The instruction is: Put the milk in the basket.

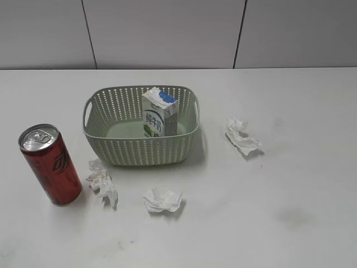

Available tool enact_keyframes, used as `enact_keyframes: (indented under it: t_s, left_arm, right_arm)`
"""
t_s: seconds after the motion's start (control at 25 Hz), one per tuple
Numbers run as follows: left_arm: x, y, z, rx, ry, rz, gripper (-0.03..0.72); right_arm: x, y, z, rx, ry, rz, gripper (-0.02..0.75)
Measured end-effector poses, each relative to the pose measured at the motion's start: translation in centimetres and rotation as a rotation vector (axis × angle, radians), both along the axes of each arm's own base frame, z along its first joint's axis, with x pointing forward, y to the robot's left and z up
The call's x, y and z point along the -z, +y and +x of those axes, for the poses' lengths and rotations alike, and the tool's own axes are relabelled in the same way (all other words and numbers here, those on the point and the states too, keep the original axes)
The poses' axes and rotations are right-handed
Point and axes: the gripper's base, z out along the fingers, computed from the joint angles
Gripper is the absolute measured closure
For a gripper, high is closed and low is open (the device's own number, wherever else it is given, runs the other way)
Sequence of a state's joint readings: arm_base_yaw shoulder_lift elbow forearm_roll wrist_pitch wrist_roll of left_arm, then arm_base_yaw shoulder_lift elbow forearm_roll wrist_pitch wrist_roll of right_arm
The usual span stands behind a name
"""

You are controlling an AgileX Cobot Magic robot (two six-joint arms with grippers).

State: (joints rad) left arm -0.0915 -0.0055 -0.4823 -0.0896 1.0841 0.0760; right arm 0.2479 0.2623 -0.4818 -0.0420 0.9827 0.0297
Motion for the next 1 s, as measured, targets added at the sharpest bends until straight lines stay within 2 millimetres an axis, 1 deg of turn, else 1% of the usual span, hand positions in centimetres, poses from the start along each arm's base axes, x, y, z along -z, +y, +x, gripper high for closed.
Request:
enact_keyframes:
  t_s: [0.12,0.24,0.76,0.92,1.0]
  left_arm:
    - [0.0,0.0,0.0,0.0,0.0,0.0,0.461]
    - [0.0,0.0,0.0,0.0,0.0,0.0,0.461]
    - [0.0,0.0,0.0,0.0,0.0,0.0,0.456]
    - [0.0,0.0,0.0,0.0,0.0,0.0,0.455]
    - [0.0,0.0,0.0,0.0,0.0,0.0,0.452]
  right_arm:
    - [1.4,0.1,0.3,-0.003,0.018,-0.008,0.141]
    - [1.9,0.1,0.3,-0.008,0.031,-0.017,0.141]
    - [1.8,0.1,0.3,-0.009,0.02,-0.016,0.141]
    - [1.6,-0.2,-0.4,0.012,-0.031,-0.002,0.142]
    - [1.4,-0.4,-1.0,0.043,-0.08,0.009,0.142]
